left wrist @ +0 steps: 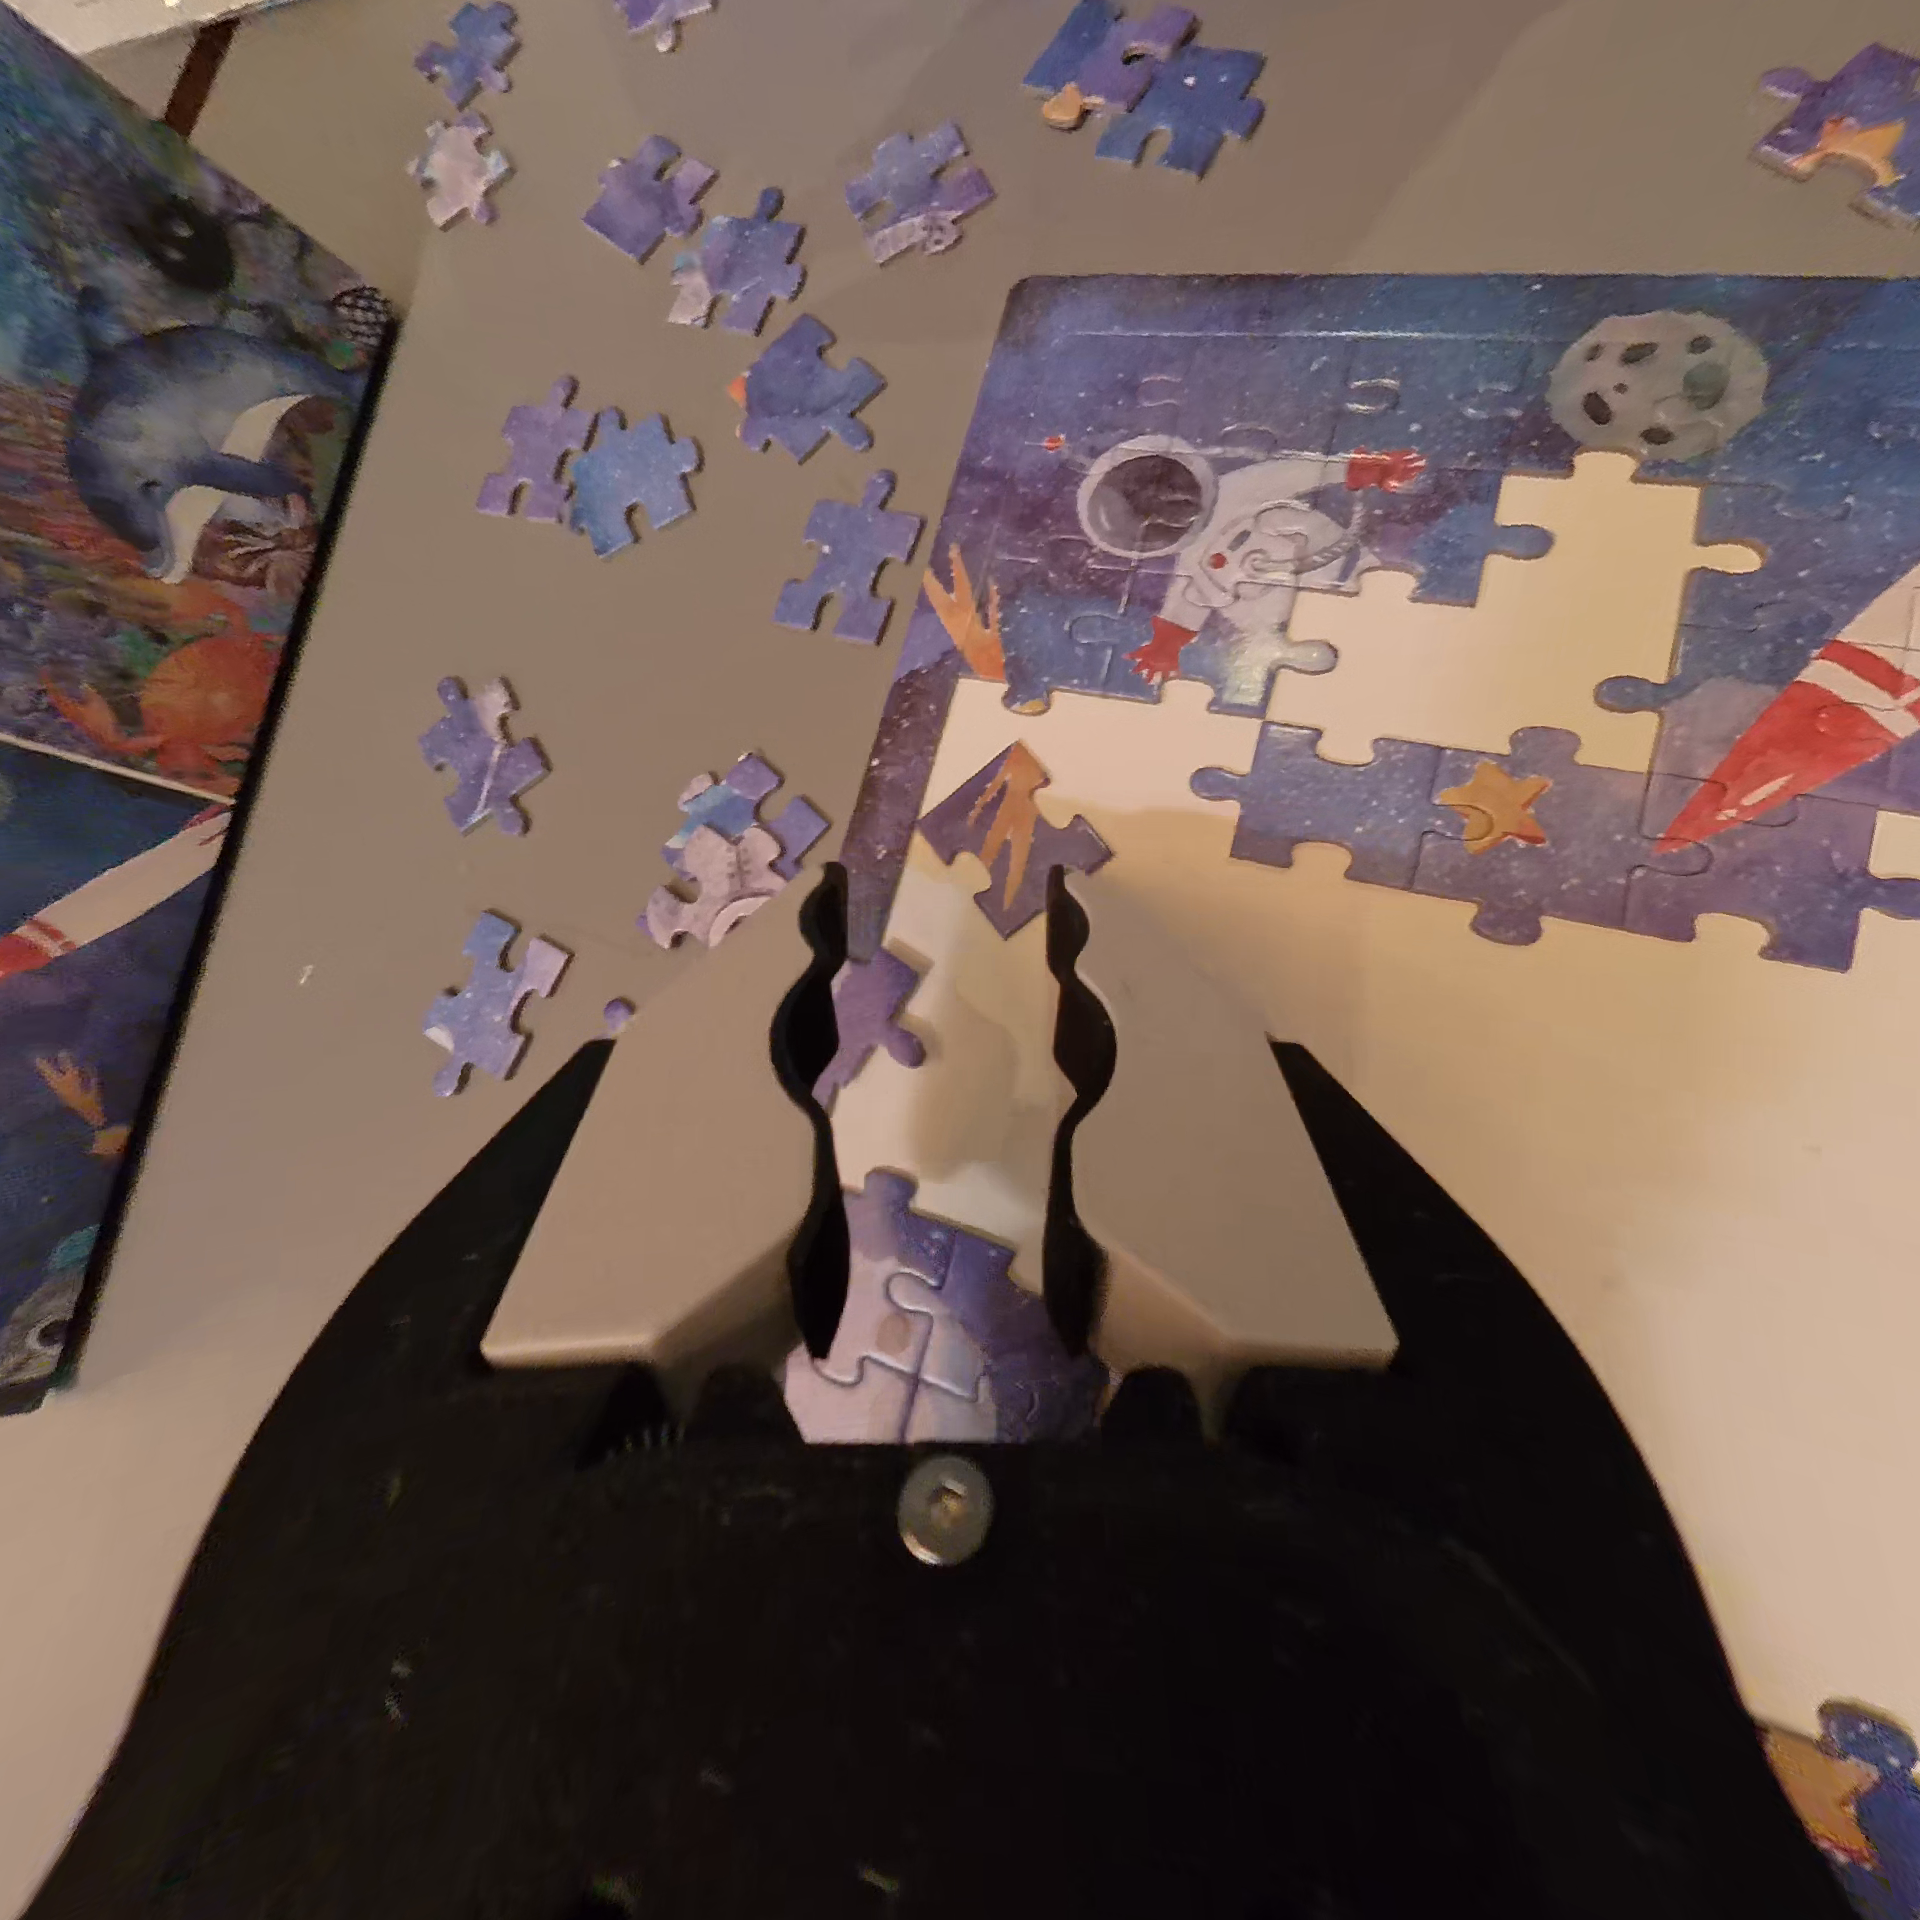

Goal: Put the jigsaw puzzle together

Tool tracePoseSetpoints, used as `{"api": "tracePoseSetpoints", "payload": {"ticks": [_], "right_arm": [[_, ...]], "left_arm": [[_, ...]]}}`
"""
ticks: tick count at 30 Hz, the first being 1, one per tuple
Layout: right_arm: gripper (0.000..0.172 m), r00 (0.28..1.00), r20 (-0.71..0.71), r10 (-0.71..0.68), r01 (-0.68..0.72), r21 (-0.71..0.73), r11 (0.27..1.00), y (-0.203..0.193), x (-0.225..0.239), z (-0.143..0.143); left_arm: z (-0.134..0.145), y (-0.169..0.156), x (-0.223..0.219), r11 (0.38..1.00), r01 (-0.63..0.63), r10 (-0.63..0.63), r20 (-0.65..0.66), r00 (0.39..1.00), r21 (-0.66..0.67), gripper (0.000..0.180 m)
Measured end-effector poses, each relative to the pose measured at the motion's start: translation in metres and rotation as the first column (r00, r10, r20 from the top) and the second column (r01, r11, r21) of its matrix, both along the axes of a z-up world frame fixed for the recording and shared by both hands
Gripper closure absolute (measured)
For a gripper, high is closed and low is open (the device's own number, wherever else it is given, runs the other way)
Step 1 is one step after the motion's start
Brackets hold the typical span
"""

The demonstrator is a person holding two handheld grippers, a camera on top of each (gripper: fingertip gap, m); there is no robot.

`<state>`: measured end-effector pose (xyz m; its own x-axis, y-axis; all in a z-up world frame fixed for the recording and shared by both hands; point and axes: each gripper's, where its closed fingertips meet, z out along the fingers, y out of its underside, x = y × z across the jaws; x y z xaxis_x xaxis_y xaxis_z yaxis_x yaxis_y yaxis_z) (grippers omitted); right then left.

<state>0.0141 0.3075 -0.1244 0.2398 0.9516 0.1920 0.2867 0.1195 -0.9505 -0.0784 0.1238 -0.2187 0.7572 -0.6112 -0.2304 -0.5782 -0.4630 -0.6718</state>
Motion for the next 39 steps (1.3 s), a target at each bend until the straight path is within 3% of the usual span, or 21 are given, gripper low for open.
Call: {"api": "tracePoseSetpoints", "payload": {"ticks": [8, 39], "right_arm": [[0.153, 1.000, 0.005, 0.000, 0.000, 0.004, 1.000, 0.000, 0.000, -0.001], [0.153, 1.000, 0.017, 0.005, -0.005, 0.002, 1.000, -0.001, -0.002, -0.004]], "left_arm": [[0.000, -0.003, 0.013, 0.999, 0.006, 0.000, 0.118, 0.993, -0.052, 0.144], [-0.007, -0.010, 0.017, 0.992, 0.017, 0.003, 0.150, 0.989, -0.126, 0.168]]}}
